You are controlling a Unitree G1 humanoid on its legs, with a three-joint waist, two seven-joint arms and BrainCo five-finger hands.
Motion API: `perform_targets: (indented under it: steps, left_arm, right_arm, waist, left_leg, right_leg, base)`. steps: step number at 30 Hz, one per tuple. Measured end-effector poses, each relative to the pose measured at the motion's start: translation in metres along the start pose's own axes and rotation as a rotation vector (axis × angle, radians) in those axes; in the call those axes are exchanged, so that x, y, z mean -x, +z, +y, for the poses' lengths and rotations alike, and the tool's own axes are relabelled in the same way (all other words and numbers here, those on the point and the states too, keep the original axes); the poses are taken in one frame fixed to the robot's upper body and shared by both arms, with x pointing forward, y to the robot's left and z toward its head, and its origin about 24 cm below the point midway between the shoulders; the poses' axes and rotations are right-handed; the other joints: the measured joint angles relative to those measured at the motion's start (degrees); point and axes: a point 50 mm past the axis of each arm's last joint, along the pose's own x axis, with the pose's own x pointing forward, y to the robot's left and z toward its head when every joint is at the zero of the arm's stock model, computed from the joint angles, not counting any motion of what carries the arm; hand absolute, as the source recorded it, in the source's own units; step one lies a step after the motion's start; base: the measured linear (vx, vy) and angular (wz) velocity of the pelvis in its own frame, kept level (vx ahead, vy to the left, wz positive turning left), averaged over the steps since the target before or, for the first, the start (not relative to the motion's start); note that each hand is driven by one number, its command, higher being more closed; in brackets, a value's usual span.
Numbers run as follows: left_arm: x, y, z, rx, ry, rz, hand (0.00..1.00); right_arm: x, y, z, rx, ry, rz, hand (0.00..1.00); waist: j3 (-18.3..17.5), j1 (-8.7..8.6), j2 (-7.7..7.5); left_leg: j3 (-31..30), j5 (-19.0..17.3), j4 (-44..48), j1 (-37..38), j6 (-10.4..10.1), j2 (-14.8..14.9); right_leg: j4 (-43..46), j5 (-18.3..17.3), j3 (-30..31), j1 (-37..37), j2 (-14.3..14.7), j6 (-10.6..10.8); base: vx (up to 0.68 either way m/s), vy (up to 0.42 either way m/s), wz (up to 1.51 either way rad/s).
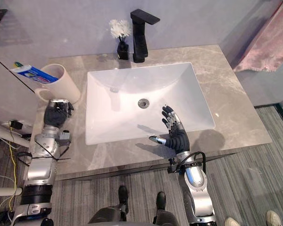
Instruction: Organize washtable
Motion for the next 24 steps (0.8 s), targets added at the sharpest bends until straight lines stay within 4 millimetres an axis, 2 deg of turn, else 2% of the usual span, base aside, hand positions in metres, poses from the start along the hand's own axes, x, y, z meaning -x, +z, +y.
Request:
perform_targets:
  steps: [4,20,24]
  left_arm:
    - [-0.012,0.008,0.004,0.002,0.014,-0.024,1.0]
    - [-0.041,0.029,0.013,-0.04,0.028,-0.074,1.0]
    - [-0.055,0.037,0.014,-0.066,0.024,-0.078,1.0]
  right_arm:
    - [0.001,0.005,-0.003,0.01,-0.013,-0.026,0.0]
    - [0.005,0.017,-0.004,0.02,-0.015,-0.086,0.0]
    - [0.007,0.019,-0.004,0.022,-0.016,-0.095,0.0]
  waist:
    - [1.0,-0.01,-0.04]
    - [2.7,-0.1,0.13]
    - [3.1,-0.2,0.16]
  left_leg:
    - [0.2,0.0,0.1,-0.2,0.0,0.0]
    - [-0.1,0.0,0.1,-1.7,0.1,0.1]
    - [-0.1,0.1,0.2,-1.8,0.1,0.2]
  right_leg:
    - [0.1,0.1,0.3,-0.6,0.2,-0.1]
    - [0.0,0.3,0.1,-1.6,0.6,-0.4]
    - [0.0,0.4,0.0,-1.7,0.6,-0.5]
  base:
    - [0.02,0.007,-0.04]
    - [0.01,0.001,0.0]
    - [0.02,0.004,0.01]
